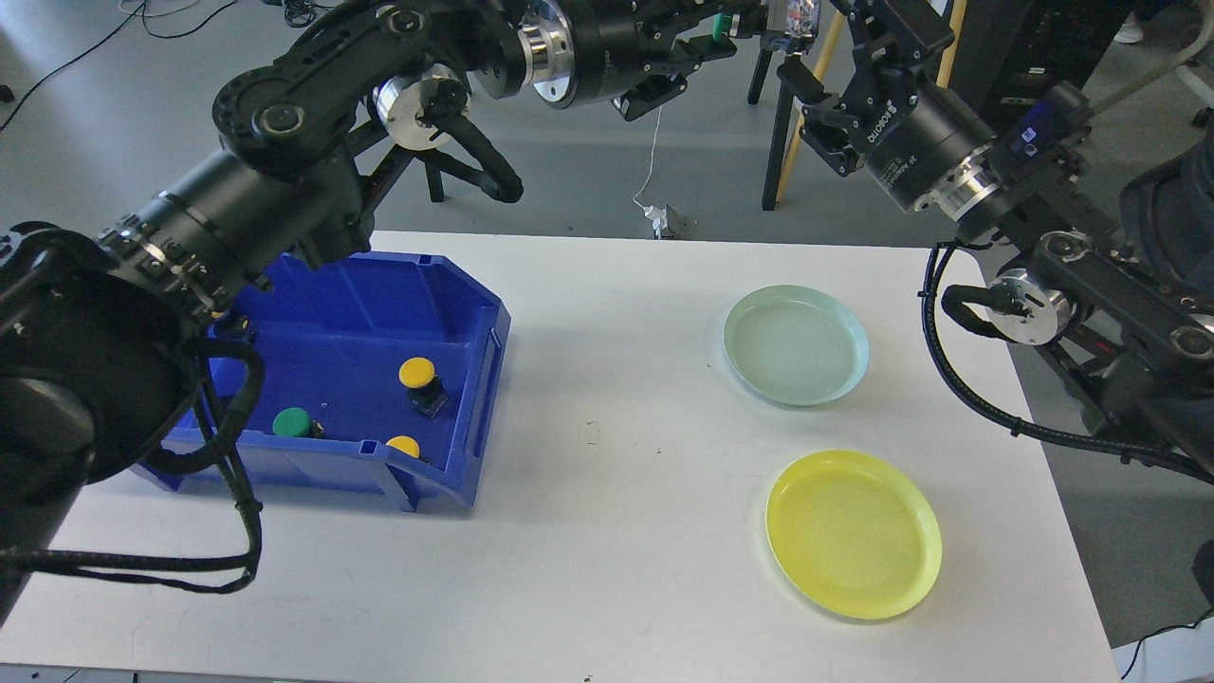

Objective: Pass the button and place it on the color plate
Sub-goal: 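Raise both arms and pass the green button from left to right gripper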

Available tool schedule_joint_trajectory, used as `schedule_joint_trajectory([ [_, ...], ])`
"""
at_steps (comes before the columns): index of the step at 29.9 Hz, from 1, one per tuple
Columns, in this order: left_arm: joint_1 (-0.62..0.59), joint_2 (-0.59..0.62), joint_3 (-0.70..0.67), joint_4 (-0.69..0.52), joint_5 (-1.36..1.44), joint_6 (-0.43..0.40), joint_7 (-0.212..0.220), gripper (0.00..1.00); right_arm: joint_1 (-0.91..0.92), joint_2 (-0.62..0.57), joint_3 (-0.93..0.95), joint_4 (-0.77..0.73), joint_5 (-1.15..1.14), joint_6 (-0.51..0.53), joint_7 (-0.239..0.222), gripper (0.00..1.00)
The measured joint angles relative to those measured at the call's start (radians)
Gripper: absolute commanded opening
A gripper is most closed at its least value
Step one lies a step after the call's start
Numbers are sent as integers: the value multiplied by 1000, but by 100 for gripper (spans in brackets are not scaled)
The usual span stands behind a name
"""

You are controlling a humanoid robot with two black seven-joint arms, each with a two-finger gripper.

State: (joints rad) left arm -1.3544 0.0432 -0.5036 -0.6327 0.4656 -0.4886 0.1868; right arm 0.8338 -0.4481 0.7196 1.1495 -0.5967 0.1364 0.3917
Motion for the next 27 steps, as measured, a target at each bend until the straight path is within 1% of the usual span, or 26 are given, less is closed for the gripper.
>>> schedule_joint_trajectory([
  [4, 0, -19, 1, 5, -17, 0, 9, 37, 1, 0, -1, -1, 0, -17, 9, 81],
  [11, -2, -42, -1, 4, -34, 0, 21, 37, 1, -6, -3, 1, 0, -21, 11, 66],
  [17, -7, -43, -1, 7, -96, 0, 30, 37, -6, -16, -5, 8, 0, -20, 10, 66],
  [20, -7, -43, -1, 8, -124, 0, 37, 37, -8, -16, -5, 9, 0, -19, 9, 62],
  [24, -4, -42, -1, 13, -141, 0, 41, 37, -8, -17, -5, 9, 0, -19, 7, 60],
  [27, -2, -40, -1, 14, -144, 0, 42, 37, -9, -15, -5, 9, -8, -19, 7, 55],
])
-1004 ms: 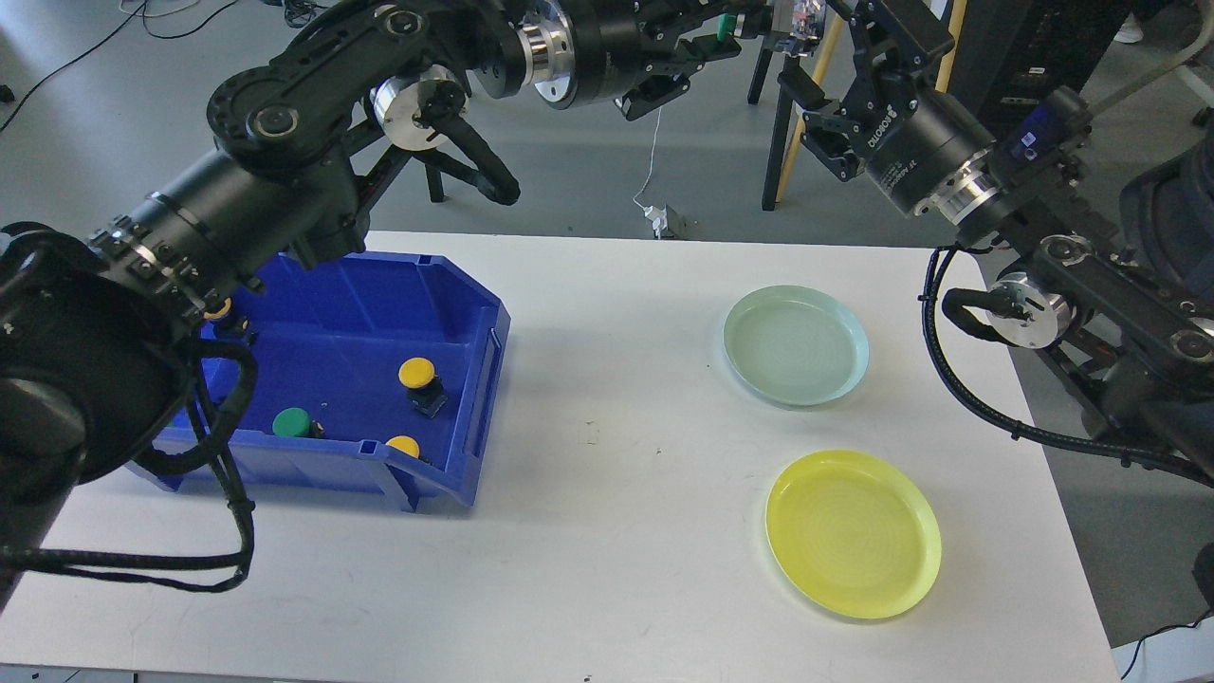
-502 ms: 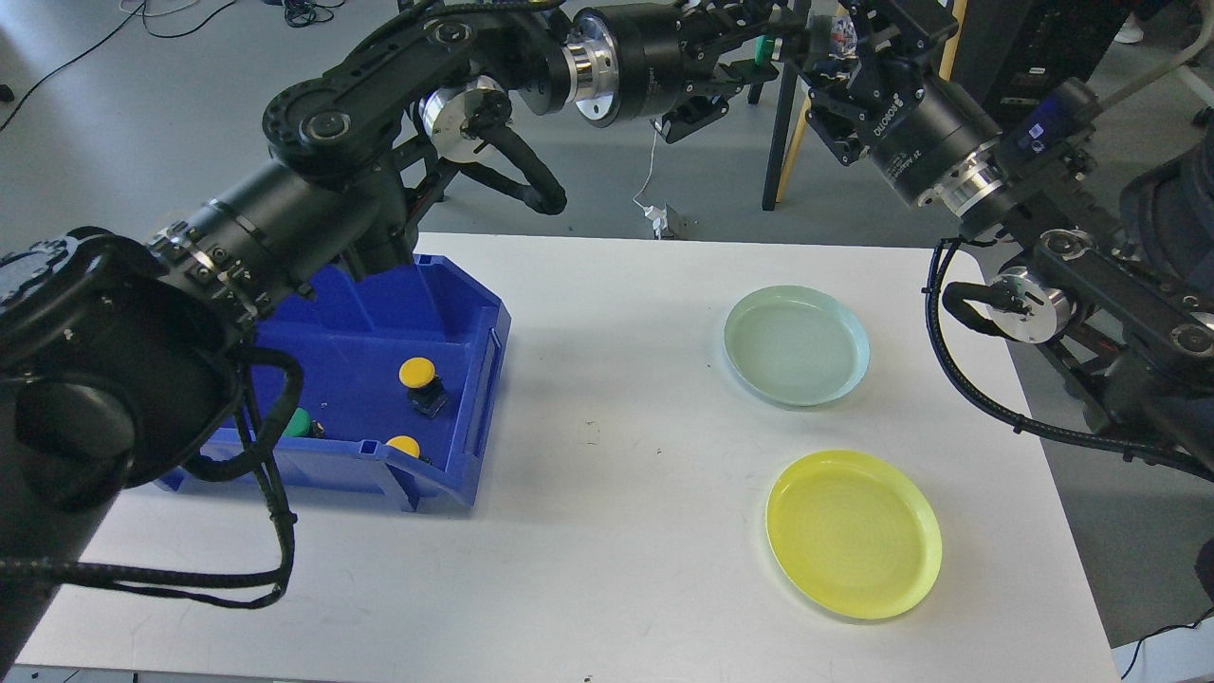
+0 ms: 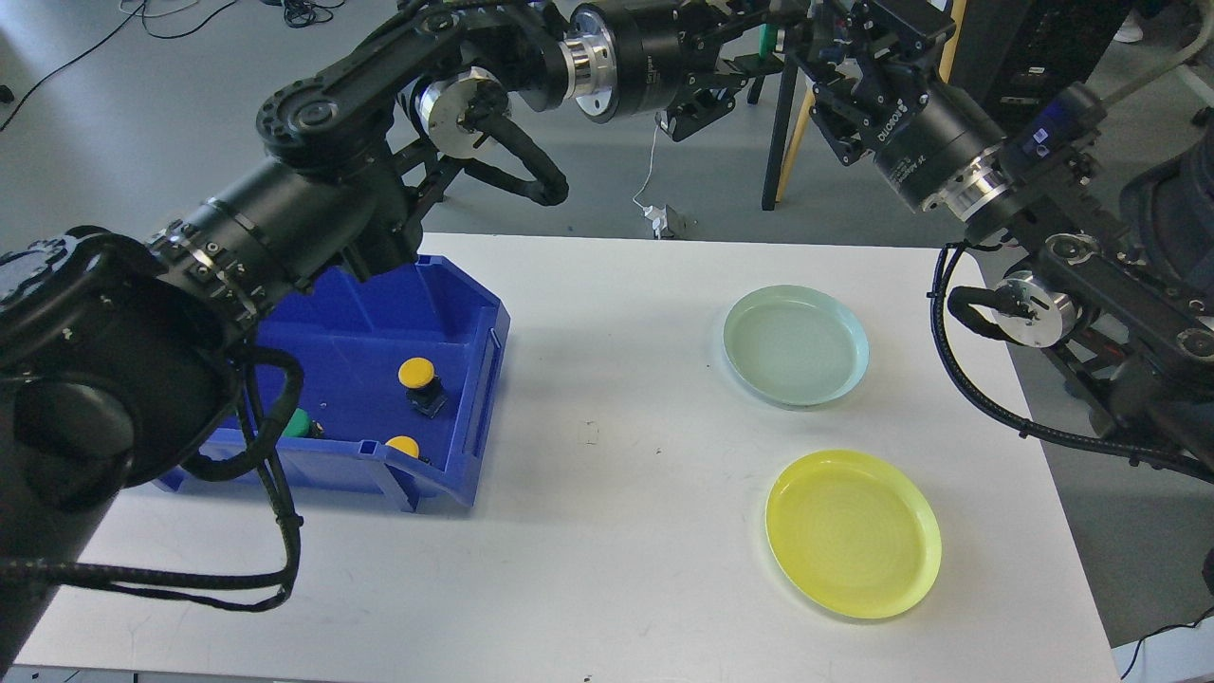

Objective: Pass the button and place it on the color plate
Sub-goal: 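Raise both arms and pass the green button from left to right gripper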

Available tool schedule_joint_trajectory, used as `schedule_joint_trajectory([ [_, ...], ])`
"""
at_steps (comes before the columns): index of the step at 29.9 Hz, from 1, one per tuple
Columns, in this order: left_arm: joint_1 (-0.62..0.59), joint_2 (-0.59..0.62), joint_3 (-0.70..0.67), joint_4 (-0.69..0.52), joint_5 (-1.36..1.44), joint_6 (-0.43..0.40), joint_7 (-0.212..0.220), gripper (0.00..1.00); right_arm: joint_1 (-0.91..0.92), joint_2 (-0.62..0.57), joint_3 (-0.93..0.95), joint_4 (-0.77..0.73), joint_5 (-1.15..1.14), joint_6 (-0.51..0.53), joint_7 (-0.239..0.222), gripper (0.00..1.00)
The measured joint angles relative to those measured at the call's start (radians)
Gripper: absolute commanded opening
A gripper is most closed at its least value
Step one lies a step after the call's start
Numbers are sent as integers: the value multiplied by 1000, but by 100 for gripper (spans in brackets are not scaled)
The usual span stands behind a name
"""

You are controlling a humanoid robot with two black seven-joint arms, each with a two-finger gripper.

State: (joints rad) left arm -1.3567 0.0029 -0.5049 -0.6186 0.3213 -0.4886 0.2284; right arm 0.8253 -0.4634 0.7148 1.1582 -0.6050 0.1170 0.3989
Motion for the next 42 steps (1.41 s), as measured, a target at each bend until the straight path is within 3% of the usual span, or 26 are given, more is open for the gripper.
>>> schedule_joint_trajectory([
  [8, 7, 3, 0, 3, -19, 0, 1, 37, -3, -2, 0, -3, -13, 0, -2, 47],
  [15, 11, 7, 0, 5, -24, 0, 2, 37, -5, -9, 0, -3, -13, 0, -8, 32],
  [19, 11, 9, -1, 5, -24, 0, 2, 37, -5, -9, -2, -4, -13, 0, -13, 18],
  [24, 12, 9, 1, 5, -24, 0, 4, 38, -5, -9, -13, -3, -13, 1, -23, 14],
  [26, 12, 9, 1, 5, -23, 0, 4, 44, -3, -9, -17, -2, -13, 2, -24, 14],
  [29, 13, 6, 1, 5, -21, 0, 4, 70, -3, -9, -19, -2, -13, 2, -25, 13],
  [30, 14, 4, 1, 5, -20, 0, 2, 83, -3, -9, -20, -2, -13, 2, -25, 13],
  [31, 15, 2, 1, 5, -18, 0, 0, 87, -3, -10, -20, -2, -13, 2, -25, 13],
  [35, 18, 0, 4, 3, -12, 0, -7, 94, -2, -9, -20, -1, -13, 3, -25, 13],
  [42, 20, 12, 63, 6, 8, 0, 0, 94, 1, -9, -15, -3, -12, 3, -27, 13],
])
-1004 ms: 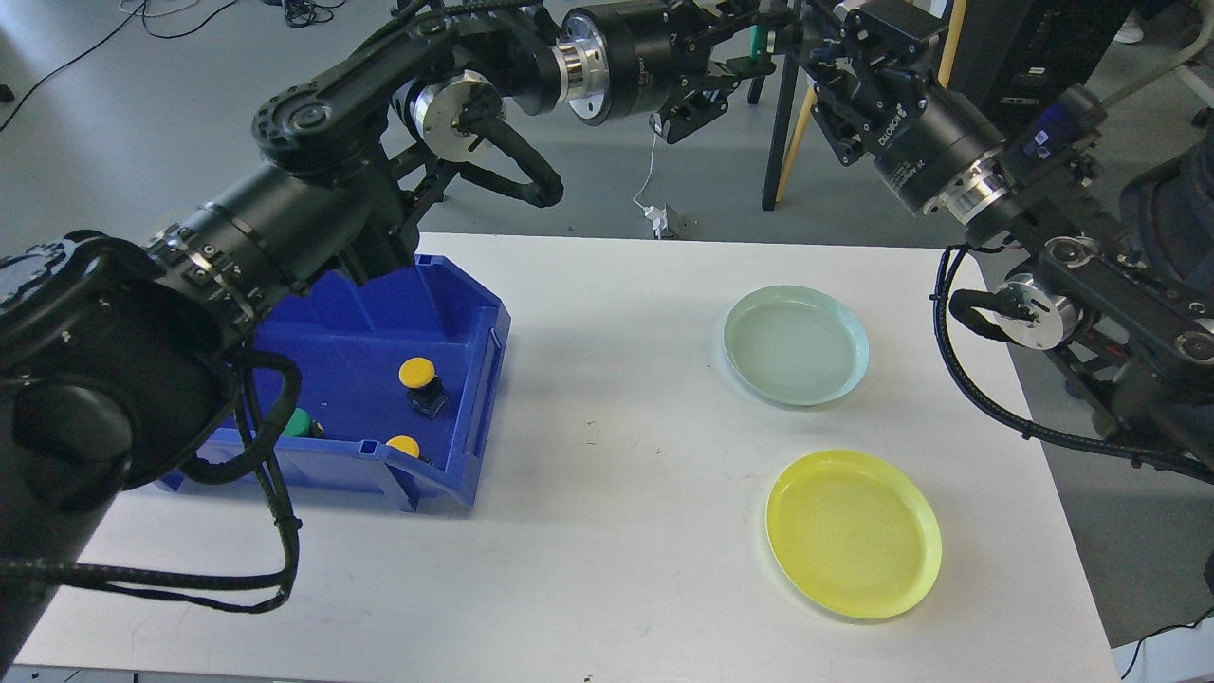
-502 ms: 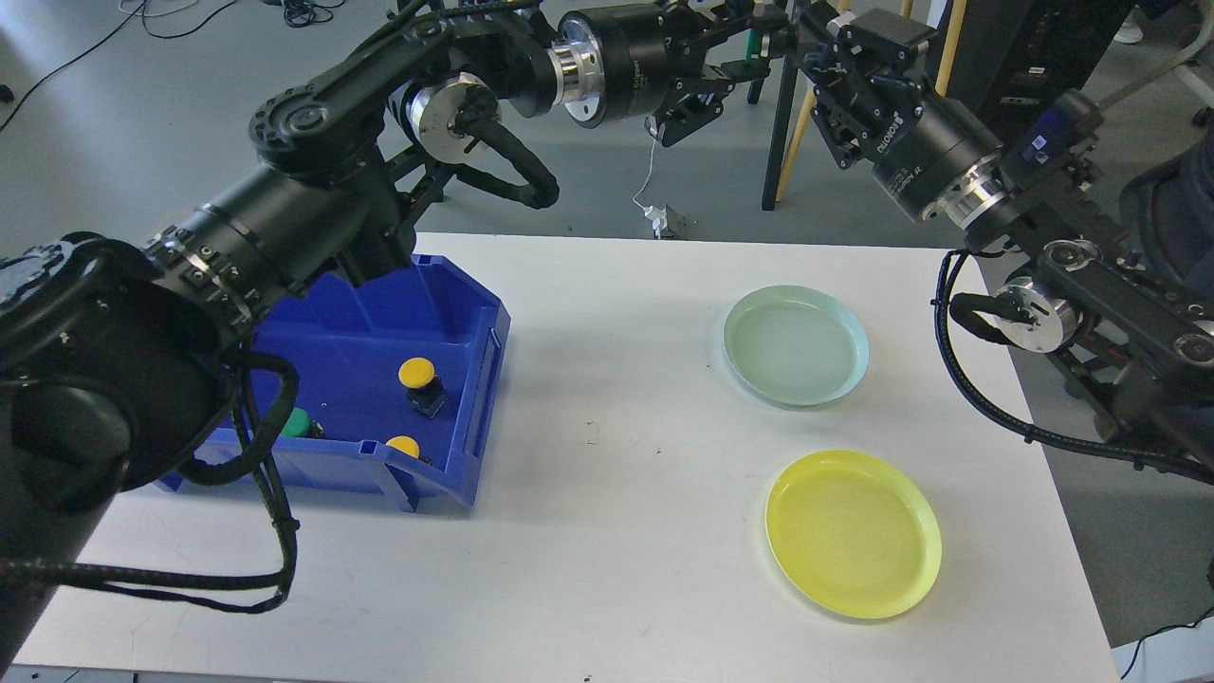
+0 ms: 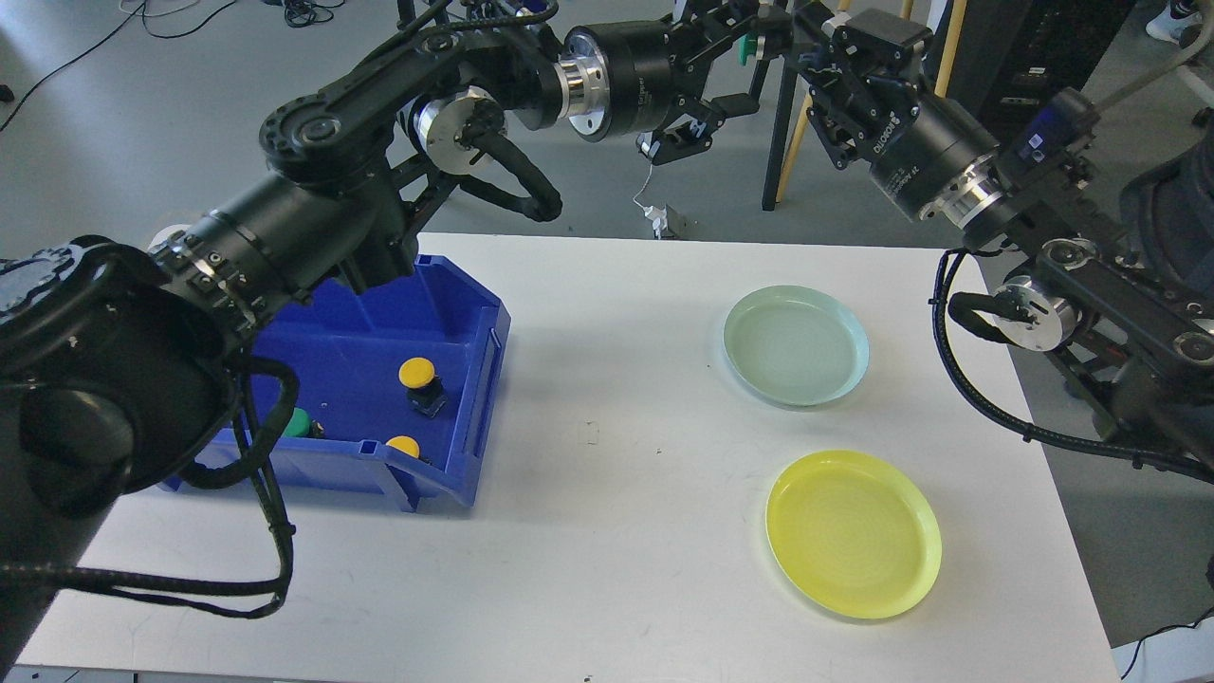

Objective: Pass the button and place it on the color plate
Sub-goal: 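Raise both arms and pass the green button from left to right gripper, then lower the green button onto the pale green plate with the right gripper and release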

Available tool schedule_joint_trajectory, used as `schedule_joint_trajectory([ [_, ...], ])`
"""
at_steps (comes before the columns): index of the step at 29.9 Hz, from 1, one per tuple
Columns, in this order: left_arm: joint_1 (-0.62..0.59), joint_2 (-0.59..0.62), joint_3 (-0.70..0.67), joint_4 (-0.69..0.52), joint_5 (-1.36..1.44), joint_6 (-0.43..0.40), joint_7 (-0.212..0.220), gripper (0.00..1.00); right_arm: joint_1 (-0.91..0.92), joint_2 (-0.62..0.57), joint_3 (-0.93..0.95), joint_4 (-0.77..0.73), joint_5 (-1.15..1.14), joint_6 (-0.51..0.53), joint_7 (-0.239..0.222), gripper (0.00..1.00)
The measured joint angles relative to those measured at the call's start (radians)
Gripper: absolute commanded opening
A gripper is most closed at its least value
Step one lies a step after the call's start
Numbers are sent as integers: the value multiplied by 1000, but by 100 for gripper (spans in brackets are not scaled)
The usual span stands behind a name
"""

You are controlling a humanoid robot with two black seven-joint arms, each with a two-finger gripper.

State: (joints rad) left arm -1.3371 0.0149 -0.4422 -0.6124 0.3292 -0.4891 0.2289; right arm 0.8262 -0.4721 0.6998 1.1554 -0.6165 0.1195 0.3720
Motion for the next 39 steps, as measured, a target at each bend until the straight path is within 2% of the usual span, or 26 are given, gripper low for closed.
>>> schedule_joint_trajectory([
  [6, 0, 66, 46, -1, 70, -1, 1, 94, 0, -28, 2, -5, 0, 0, -9, 13],
  [15, 18, 288, 52, -41, 152, 0, -14, 94, -35, -71, -64, -104, 5, -2, -50, 13],
  [19, 20, 351, 52, -58, 157, 0, -34, 94, -43, -65, -149, -170, 5, -1, -51, 13],
  [26, 21, 364, 34, -60, 160, 0, -90, 94, -58, -12, -313, -330, 3, -19, -56, 15],
  [33, 7, 367, 26, -60, 160, 0, -111, 94, -58, 136, -434, -556, 7, -12, -50, 26],
  [39, 7, 383, 24, -59, 160, 0, -116, 94, -56, 227, -471, -636, 4, -14, -50, 46],
])
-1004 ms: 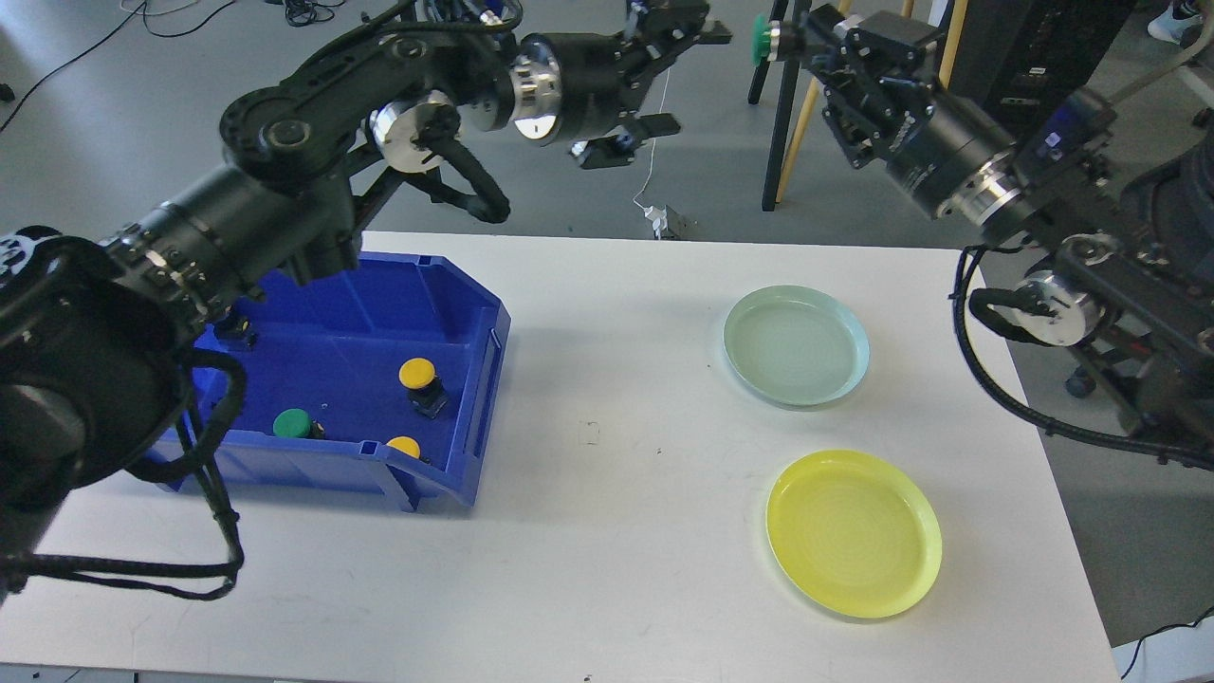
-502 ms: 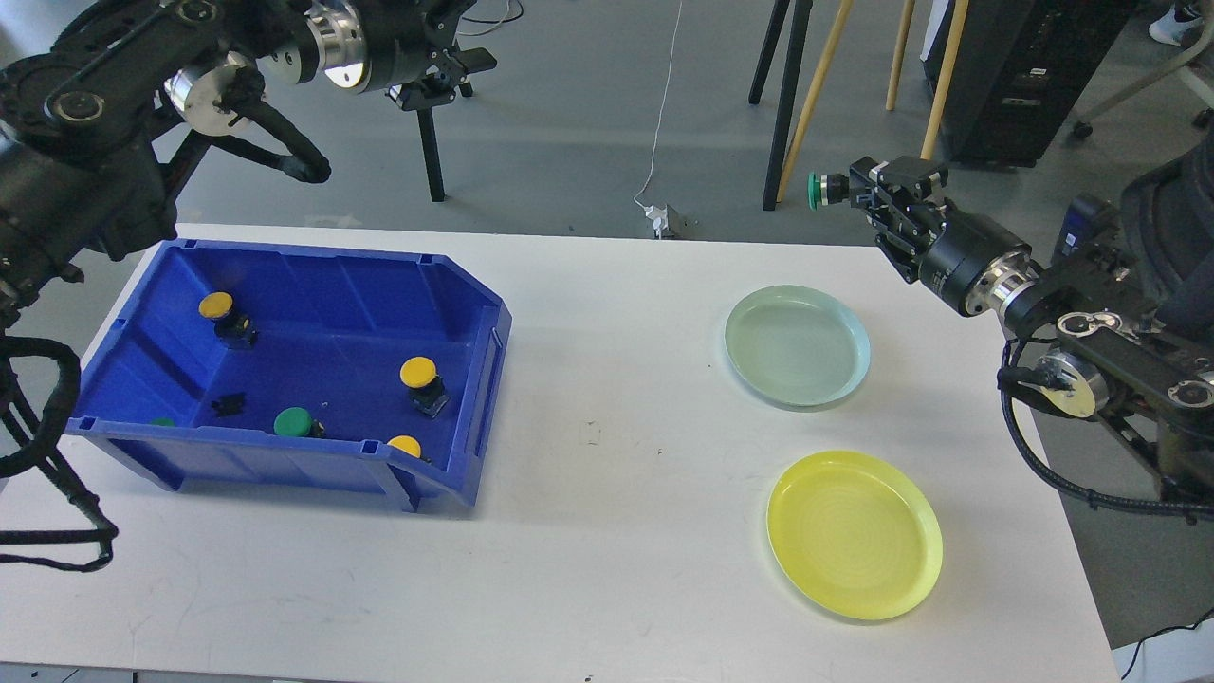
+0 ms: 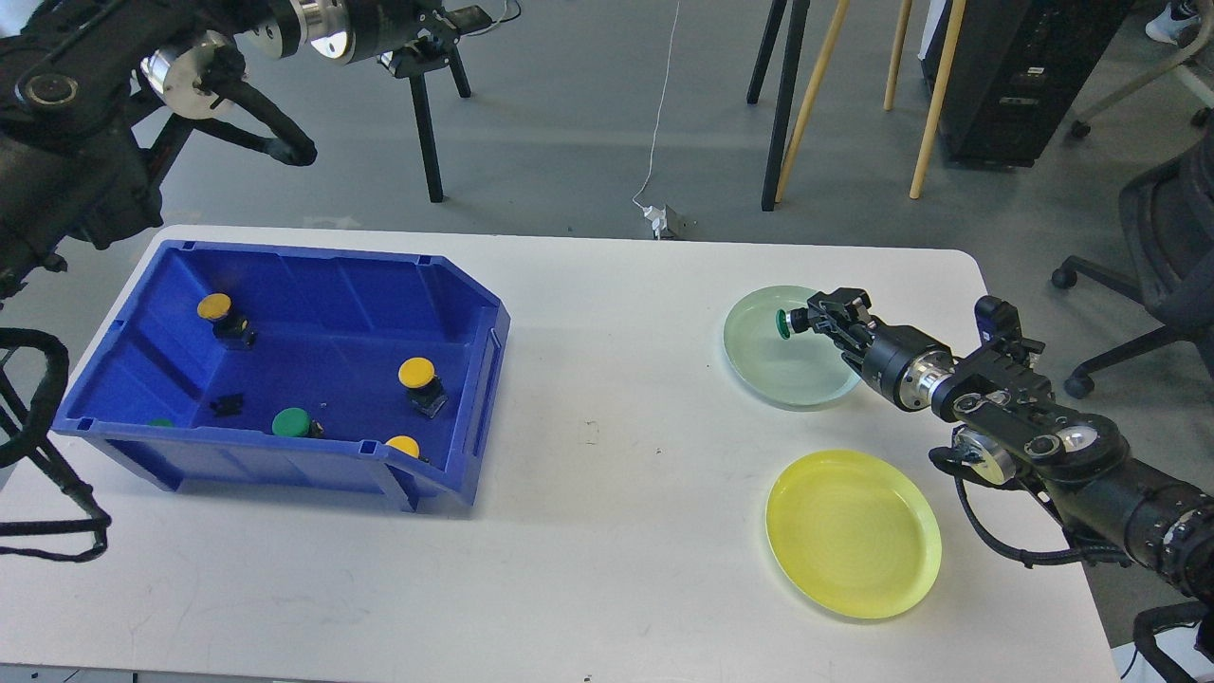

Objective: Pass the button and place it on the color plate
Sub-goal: 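Lower the green button onto the pale green plate with the right gripper and release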

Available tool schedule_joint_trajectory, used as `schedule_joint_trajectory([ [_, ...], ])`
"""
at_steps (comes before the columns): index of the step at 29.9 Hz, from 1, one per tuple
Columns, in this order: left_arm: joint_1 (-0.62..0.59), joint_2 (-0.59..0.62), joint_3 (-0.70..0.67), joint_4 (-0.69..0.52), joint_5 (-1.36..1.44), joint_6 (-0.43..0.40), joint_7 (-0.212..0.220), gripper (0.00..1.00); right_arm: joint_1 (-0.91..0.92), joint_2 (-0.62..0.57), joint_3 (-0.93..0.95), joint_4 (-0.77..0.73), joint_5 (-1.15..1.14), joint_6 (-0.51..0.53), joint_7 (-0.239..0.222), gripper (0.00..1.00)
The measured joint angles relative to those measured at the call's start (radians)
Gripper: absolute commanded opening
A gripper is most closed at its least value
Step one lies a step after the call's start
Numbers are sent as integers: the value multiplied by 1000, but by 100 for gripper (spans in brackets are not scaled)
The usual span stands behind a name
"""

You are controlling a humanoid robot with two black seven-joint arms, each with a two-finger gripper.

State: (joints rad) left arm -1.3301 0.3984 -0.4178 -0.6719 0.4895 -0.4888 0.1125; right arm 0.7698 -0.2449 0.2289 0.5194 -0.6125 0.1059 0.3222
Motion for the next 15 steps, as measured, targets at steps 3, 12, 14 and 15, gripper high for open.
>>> schedule_joint_trajectory([
  [3, 0, 8, -1, 0, 0, 0, -1, 96, 0, 10, -8, -11, 1, -9, -1, 57],
  [12, 5, 18, -24, 0, -2, 0, -2, 97, 11, 1, 2, -11, 9, -13, -3, 84],
  [14, 9, 20, -25, 0, -2, 0, -4, 97, 11, -3, 5, -11, 9, -14, -2, 86],
  [15, 11, 20, -25, 0, -2, 0, -8, 97, 12, -6, 6, -10, 10, -14, -2, 88],
])
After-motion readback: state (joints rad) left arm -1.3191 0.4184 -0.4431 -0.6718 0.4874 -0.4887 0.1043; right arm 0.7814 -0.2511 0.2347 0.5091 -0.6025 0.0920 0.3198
